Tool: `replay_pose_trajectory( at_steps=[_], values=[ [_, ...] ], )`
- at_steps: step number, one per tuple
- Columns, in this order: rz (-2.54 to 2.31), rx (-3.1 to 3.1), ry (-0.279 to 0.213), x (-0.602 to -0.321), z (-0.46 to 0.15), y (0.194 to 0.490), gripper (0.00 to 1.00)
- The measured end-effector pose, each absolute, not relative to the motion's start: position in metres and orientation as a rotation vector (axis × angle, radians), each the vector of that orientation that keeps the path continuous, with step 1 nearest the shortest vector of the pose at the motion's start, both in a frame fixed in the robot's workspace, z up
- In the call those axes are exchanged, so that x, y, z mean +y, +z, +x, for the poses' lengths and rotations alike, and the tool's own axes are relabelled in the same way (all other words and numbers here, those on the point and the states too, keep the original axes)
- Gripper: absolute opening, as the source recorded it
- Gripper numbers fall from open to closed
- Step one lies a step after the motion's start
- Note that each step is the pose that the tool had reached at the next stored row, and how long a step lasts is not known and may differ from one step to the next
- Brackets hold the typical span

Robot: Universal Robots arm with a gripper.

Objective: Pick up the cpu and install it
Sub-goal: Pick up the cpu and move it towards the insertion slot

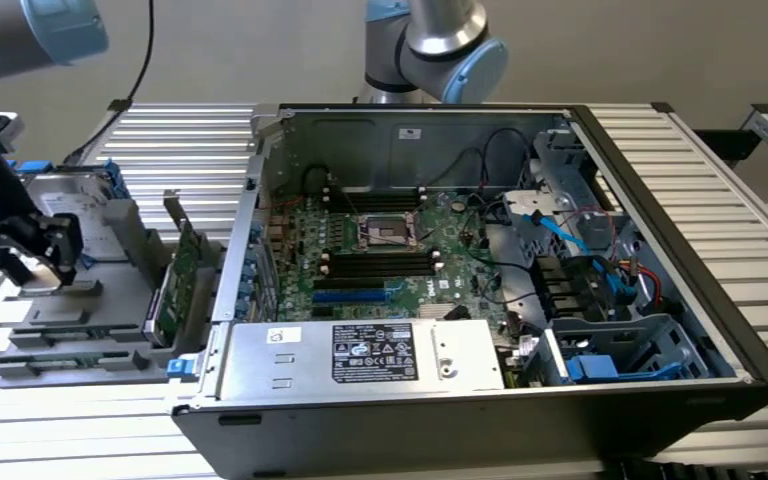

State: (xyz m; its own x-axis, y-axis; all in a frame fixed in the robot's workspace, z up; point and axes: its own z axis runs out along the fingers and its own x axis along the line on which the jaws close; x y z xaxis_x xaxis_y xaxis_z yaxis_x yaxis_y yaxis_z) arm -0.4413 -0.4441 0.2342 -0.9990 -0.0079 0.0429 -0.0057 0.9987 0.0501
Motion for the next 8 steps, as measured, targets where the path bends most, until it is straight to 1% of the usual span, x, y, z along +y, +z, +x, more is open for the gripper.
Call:
replay_pose_trajectory(
  at_steps=[8],
  values=[
    [0.010, -3.095, -0.077, -0.444, -0.440, 0.270, 0.55]
  ],
)
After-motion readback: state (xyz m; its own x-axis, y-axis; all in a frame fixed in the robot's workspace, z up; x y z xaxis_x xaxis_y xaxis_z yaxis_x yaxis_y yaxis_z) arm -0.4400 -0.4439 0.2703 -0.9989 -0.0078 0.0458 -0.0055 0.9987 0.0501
